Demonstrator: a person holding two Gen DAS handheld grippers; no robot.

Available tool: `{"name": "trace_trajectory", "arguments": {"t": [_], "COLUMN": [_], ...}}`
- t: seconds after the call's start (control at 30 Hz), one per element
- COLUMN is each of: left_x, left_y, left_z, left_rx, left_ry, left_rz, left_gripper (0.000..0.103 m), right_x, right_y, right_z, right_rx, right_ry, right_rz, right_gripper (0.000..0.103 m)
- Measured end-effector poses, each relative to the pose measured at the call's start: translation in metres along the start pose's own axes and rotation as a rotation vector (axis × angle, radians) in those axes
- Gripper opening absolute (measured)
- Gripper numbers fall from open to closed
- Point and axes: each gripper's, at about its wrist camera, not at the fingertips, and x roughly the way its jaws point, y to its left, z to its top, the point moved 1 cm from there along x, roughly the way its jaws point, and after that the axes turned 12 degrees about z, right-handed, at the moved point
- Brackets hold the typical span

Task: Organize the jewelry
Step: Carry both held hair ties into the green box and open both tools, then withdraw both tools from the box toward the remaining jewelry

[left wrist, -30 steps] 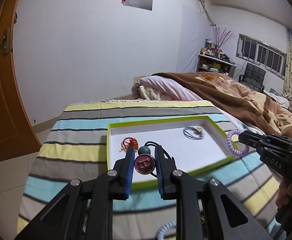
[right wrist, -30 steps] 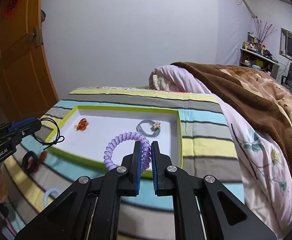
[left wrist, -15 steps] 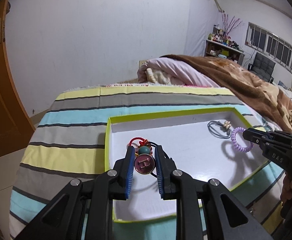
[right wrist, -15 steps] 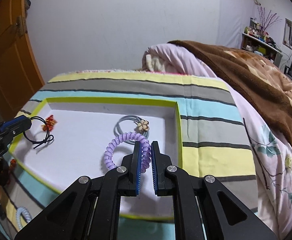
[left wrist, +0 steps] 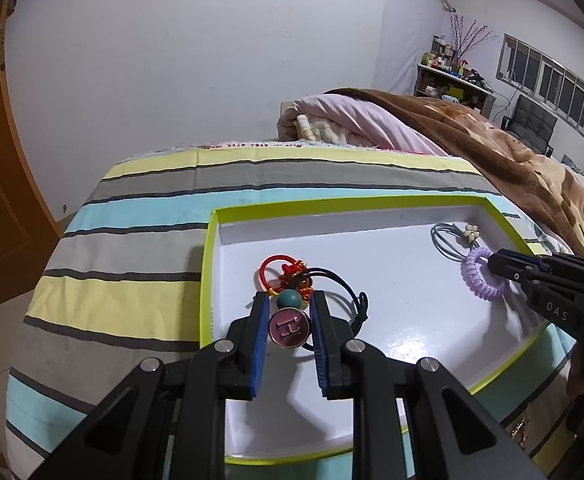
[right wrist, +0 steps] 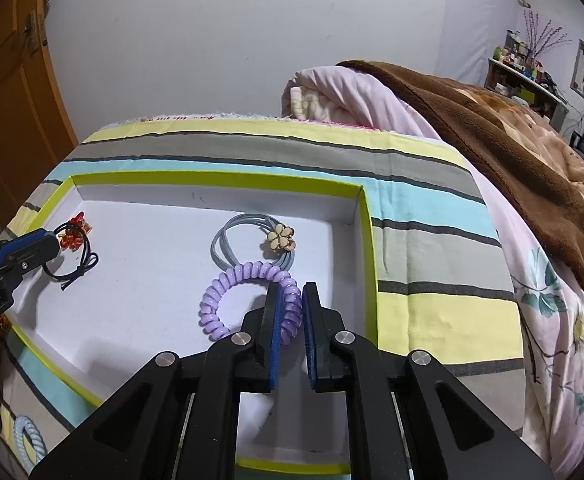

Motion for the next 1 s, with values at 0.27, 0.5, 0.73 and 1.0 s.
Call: {"name": "trace_trajectory", "arguments": {"t": [0.27,0.5,0.73,1.0], "left_x": [-0.006,-0.025,-0.062,-0.108], "left_y": [-0.001,0.001,0.007,0.018], "left_z": [-0.001,-0.003,-0.016,-0.042], "left_rx": [0.011,0.013,0.004,-0.018], "left_ry": [-0.012,-0.047,-0.095,-0.137], "left_rz": [-0.013,-0.018,-0.026,-0.029], "left_gripper": [0.029,0.030,0.030,0.030], "right_x": [-0.013,-0.037,-0.075,-0.118], "right_y": [0.003,0.006,0.022,0.048], "right_z": [0.000,-0.007,-0.023,-0.056], "right_rx": [0.003,0.016,0.002,-0.016], "right_ry": [-0.036,-0.079,-0.137,-0.179], "right_rz": [0.009,0.028,0.059,0.117], "right_gripper": [0.020,0.020,0.020,0.020]}}
